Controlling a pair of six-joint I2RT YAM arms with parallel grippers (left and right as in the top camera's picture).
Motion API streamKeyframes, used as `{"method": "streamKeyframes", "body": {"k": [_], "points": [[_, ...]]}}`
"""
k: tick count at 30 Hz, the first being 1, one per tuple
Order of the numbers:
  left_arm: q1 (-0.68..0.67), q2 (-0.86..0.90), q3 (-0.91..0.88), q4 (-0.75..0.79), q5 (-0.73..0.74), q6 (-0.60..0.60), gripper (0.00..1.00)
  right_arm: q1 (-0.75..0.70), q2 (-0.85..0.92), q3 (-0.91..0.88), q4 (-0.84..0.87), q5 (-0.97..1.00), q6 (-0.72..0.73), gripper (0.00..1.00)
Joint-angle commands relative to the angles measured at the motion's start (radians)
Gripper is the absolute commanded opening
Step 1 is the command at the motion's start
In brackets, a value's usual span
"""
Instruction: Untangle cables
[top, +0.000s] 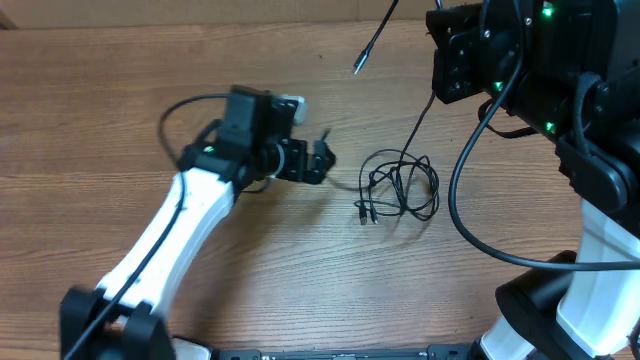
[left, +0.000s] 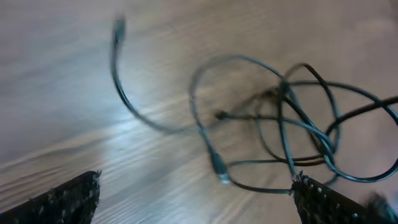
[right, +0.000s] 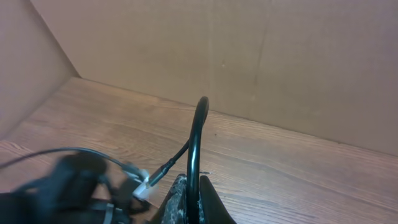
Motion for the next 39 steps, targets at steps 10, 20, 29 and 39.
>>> {"method": "streamKeyframes", "body": {"k": [10, 20, 29, 39], "points": [[-0.143, 0.216, -0.009, 0.196, 0.271, -0.048, 1.0, 0.0, -0.02, 0.021, -0.002, -0.008, 0.008, 0.04], [-0.148, 0.22, -0.009, 0.225, 0.28, -0.053, 0.83, -0.001, -0.02, 0.021, -0.024, -0.008, 0.008, 0.04], [-0.148, 0.22, -0.009, 0.225, 0.277, -0.053, 0.31, -0.001, -0.02, 0.021, -0.024, -0.008, 0.008, 0.04], [-0.148, 0.22, -0.009, 0.22, 0.252, -0.053, 0.04, -0.001, -0.019, 0.021, -0.029, -0.008, 0.008, 0.04]]}}
